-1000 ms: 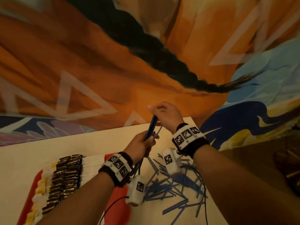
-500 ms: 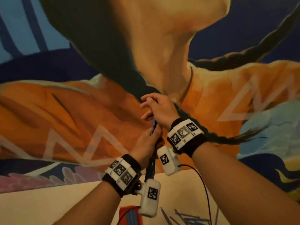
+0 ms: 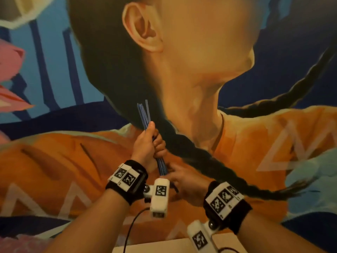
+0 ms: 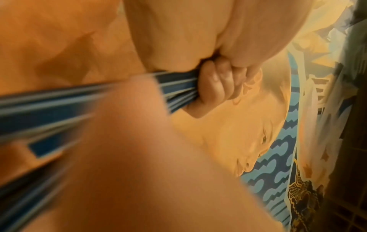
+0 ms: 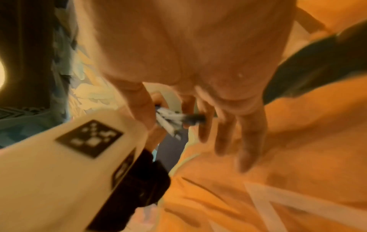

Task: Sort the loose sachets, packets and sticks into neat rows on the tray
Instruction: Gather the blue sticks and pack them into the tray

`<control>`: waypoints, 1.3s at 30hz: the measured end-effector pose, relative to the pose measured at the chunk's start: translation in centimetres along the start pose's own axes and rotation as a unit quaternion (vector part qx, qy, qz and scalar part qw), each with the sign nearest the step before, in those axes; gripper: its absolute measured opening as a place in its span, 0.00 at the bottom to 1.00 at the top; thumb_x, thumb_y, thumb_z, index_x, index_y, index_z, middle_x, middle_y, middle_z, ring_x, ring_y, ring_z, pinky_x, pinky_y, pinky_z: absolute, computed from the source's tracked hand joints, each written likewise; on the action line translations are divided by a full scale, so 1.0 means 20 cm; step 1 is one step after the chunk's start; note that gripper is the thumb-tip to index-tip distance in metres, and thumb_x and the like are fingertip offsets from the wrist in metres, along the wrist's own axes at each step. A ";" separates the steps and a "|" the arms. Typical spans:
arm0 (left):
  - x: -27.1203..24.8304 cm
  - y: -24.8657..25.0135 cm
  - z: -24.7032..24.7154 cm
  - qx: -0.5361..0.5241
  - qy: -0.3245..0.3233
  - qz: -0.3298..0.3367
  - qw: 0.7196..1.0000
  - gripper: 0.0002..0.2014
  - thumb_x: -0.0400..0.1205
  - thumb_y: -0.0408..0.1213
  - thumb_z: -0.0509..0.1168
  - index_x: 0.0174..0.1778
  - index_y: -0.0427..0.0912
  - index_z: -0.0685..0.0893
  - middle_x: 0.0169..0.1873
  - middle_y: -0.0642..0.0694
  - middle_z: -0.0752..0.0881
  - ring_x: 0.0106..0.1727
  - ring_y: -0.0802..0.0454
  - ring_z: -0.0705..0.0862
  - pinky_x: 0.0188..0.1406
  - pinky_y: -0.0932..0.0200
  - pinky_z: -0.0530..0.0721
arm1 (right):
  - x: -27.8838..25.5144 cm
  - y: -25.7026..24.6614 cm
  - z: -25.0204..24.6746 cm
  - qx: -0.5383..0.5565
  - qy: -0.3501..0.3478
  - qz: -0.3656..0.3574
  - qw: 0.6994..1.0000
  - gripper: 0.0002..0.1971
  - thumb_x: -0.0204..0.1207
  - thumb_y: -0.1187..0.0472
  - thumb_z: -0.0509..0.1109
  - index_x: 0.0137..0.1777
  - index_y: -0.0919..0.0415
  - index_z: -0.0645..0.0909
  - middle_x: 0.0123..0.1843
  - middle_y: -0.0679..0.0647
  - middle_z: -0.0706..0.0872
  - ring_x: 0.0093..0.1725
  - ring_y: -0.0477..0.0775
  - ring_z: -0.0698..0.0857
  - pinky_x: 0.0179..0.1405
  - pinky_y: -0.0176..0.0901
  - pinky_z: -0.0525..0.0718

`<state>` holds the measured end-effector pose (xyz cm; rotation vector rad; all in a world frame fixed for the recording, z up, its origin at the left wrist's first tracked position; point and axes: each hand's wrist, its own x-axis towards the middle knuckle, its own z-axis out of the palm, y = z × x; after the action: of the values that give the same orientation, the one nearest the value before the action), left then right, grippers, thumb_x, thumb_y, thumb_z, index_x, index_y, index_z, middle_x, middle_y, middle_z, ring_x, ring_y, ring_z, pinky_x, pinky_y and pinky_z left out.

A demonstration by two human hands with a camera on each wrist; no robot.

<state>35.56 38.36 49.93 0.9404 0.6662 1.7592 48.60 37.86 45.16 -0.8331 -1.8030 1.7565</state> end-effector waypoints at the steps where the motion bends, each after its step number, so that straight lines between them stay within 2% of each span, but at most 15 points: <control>1: 0.01 0.00 0.01 0.002 -0.001 0.000 1.000 0.22 0.90 0.52 0.55 0.30 0.47 0.66 0.19 0.51 0.61 0.16 0.59 0.58 0.14 0.67 0.52 | -0.01 0.00 0.03 0.000 -0.018 0.005 1.000 0.13 0.81 0.62 0.66 0.65 0.53 0.77 0.53 0.56 0.84 0.52 0.56 0.84 0.46 0.52 0.85; 3: 0.01 0.01 0.02 0.006 -0.003 0.000 1.000 0.22 0.90 0.52 0.55 0.31 0.47 0.67 0.20 0.50 0.62 0.16 0.59 0.58 0.14 0.65 0.52 | 0.01 -0.01 0.06 -0.002 -0.007 -0.006 1.000 0.06 0.84 0.59 0.64 0.59 0.53 0.77 0.44 0.54 0.81 0.42 0.53 0.82 0.38 0.47 0.81; 5: 0.01 0.01 0.03 0.001 -0.007 -0.004 1.000 0.21 0.89 0.52 0.56 0.32 0.47 0.67 0.21 0.50 0.62 0.17 0.59 0.58 0.16 0.64 0.53 | 0.03 -0.01 0.07 -0.031 0.040 -0.043 0.998 0.03 0.85 0.57 0.63 0.55 0.54 0.76 0.35 0.50 0.76 0.34 0.49 0.77 0.35 0.46 0.77; 8: 0.00 0.03 0.03 -0.011 -0.021 -0.004 1.000 0.21 0.89 0.51 0.56 0.32 0.46 0.67 0.22 0.50 0.63 0.18 0.58 0.61 0.16 0.65 0.57 | 0.04 -0.03 0.07 -0.095 0.074 -0.129 0.984 0.04 0.85 0.61 0.65 0.57 0.56 0.75 0.29 0.48 0.75 0.24 0.46 0.73 0.22 0.39 0.71; 9: -0.01 0.04 0.03 -0.014 -0.025 -0.002 1.000 0.20 0.89 0.50 0.56 0.33 0.45 0.68 0.22 0.50 0.64 0.18 0.58 0.62 0.15 0.65 0.59 | 0.04 -0.04 0.08 -0.114 0.076 -0.151 0.979 0.02 0.85 0.62 0.64 0.54 0.55 0.76 0.27 0.46 0.75 0.21 0.42 0.71 0.19 0.36 0.69; 11: -0.01 0.05 0.03 -0.030 -0.026 -0.002 0.999 0.20 0.90 0.49 0.56 0.33 0.44 0.69 0.22 0.50 0.64 0.18 0.58 0.62 0.15 0.66 0.62 | 0.04 -0.06 0.07 -0.164 0.086 -0.158 0.970 0.08 0.87 0.61 0.62 0.44 0.54 0.76 0.26 0.46 0.74 0.19 0.39 0.69 0.20 0.36 0.67; 15: -0.02 0.08 0.02 -0.076 -0.016 -0.006 0.997 0.19 0.90 0.48 0.55 0.35 0.43 0.71 0.22 0.51 0.65 0.17 0.58 0.63 0.15 0.66 0.64 | 0.04 -0.08 0.06 -0.169 0.092 -0.098 0.976 0.19 0.89 0.52 0.57 0.35 0.55 0.75 0.23 0.49 0.70 0.19 0.46 0.66 0.18 0.39 0.64; 19: -0.03 0.08 0.02 -0.088 0.002 -0.006 0.996 0.19 0.90 0.48 0.55 0.35 0.43 0.71 0.21 0.51 0.64 0.16 0.59 0.63 0.14 0.66 0.62 | 0.00 -0.10 0.08 -0.132 0.072 -0.078 0.985 0.19 0.89 0.52 0.56 0.34 0.55 0.72 0.24 0.50 0.67 0.20 0.47 0.63 0.19 0.39 0.61; 21: -0.03 0.08 0.02 -0.099 0.008 -0.008 0.995 0.18 0.90 0.48 0.56 0.36 0.43 0.72 0.21 0.51 0.65 0.16 0.59 0.64 0.14 0.66 0.64 | -0.01 -0.11 0.08 -0.122 0.068 -0.073 0.987 0.19 0.89 0.52 0.56 0.35 0.55 0.71 0.24 0.49 0.67 0.20 0.46 0.63 0.18 0.37 0.60; 23: -0.02 0.09 0.02 -0.116 0.008 -0.009 0.993 0.17 0.90 0.47 0.56 0.37 0.43 0.73 0.22 0.51 0.67 0.17 0.59 0.65 0.15 0.66 0.67 | -0.02 -0.12 0.07 -0.115 0.062 -0.064 0.989 0.17 0.89 0.52 0.56 0.37 0.56 0.71 0.23 0.47 0.67 0.20 0.45 0.62 0.19 0.36 0.60; 27: -0.03 0.10 0.00 -0.151 0.000 -0.011 0.989 0.14 0.90 0.45 0.56 0.41 0.43 0.76 0.24 0.52 0.67 0.19 0.59 0.65 0.16 0.66 0.68 | -0.03 -0.12 0.05 -0.141 0.053 -0.053 0.987 0.11 0.89 0.51 0.57 0.53 0.58 0.73 0.24 0.47 0.69 0.20 0.45 0.64 0.19 0.36 0.63; 30: -0.04 0.10 0.02 -0.163 0.003 -0.010 0.987 0.13 0.90 0.44 0.55 0.43 0.43 0.76 0.24 0.52 0.67 0.19 0.59 0.66 0.16 0.66 0.68 | -0.05 -0.12 0.04 -0.148 0.053 -0.055 0.986 0.10 0.89 0.51 0.57 0.55 0.57 0.73 0.24 0.47 0.69 0.20 0.45 0.64 0.18 0.36 0.63; 35: 0.00 0.14 0.02 -0.226 0.056 0.007 0.972 0.15 0.91 0.44 0.54 0.40 0.44 0.74 0.23 0.53 0.67 0.20 0.58 0.67 0.18 0.65 0.70 | -0.09 -0.09 0.03 -0.188 0.060 -0.042 0.979 0.18 0.89 0.50 0.56 0.37 0.55 0.72 0.23 0.46 0.69 0.20 0.45 0.64 0.20 0.37 0.64; 39: 0.03 0.16 -0.03 -0.245 0.086 0.010 0.966 0.16 0.91 0.45 0.53 0.39 0.44 0.74 0.23 0.53 0.64 0.20 0.59 0.63 0.18 0.66 0.66 | -0.13 -0.05 0.02 -0.207 0.065 -0.029 0.976 0.19 0.89 0.49 0.54 0.36 0.54 0.73 0.22 0.44 0.69 0.20 0.44 0.65 0.22 0.36 0.65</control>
<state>33.22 37.68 52.29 0.4594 0.3007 1.9150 50.12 35.78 46.41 -1.0151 -2.1125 1.2717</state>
